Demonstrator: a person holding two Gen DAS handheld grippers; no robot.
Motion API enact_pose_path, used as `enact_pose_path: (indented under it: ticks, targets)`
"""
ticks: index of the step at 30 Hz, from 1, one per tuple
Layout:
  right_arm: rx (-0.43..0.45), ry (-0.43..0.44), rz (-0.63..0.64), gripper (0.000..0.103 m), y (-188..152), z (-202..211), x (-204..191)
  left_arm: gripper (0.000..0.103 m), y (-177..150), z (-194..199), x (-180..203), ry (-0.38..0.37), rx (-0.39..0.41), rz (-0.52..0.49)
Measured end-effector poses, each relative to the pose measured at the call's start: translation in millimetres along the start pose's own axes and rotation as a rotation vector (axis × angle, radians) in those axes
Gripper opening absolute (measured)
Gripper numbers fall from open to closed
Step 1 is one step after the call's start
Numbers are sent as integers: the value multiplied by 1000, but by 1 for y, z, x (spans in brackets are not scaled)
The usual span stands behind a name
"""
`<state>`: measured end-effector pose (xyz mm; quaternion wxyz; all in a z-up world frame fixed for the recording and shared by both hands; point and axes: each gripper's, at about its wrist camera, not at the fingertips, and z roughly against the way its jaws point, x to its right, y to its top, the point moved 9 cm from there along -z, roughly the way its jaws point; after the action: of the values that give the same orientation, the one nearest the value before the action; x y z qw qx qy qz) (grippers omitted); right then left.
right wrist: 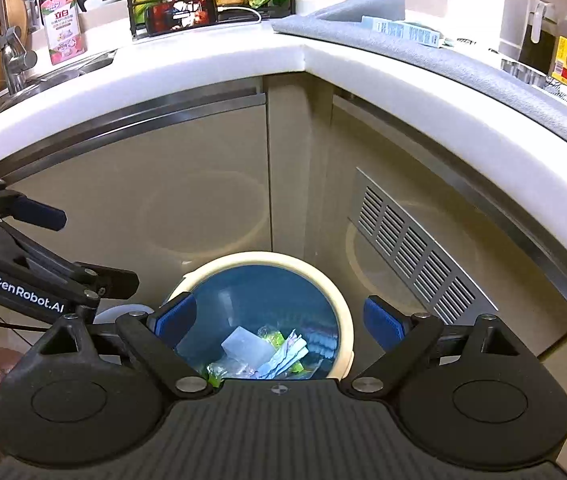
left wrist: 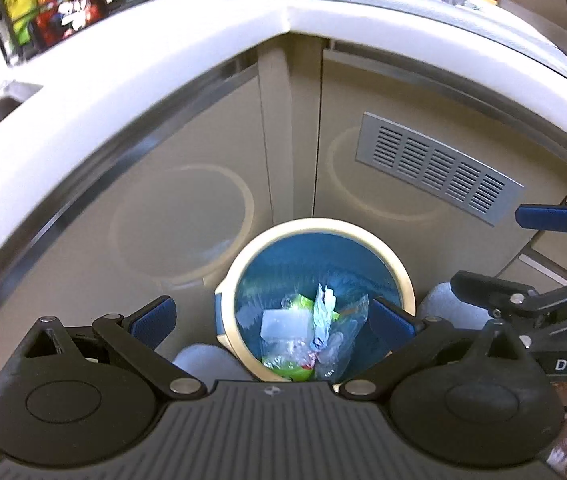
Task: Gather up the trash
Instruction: 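Open both grippers inside the bin to drop the tray and glove, then raise both tools from the bin up toward the grey counter mat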
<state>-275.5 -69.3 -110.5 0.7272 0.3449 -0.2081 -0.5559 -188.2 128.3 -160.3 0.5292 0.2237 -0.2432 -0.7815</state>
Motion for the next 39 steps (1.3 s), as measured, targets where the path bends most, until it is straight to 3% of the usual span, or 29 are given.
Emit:
enact_pose_path:
  ticks: [10,18,26,39]
  targets:
    - [7,1,-29,93,-3,0,6,103,3,5,1,18,24,-22]
    - [64,-17,-89,96,11,11,26,103,23,17,-6,-1,63,1]
    - [114,-5,-160,96,35,26,49,103,61,33,-4,-6,133,-20]
    - [313,-87,-217,100,118,59,130,103,157,56,19,34,320,-173]
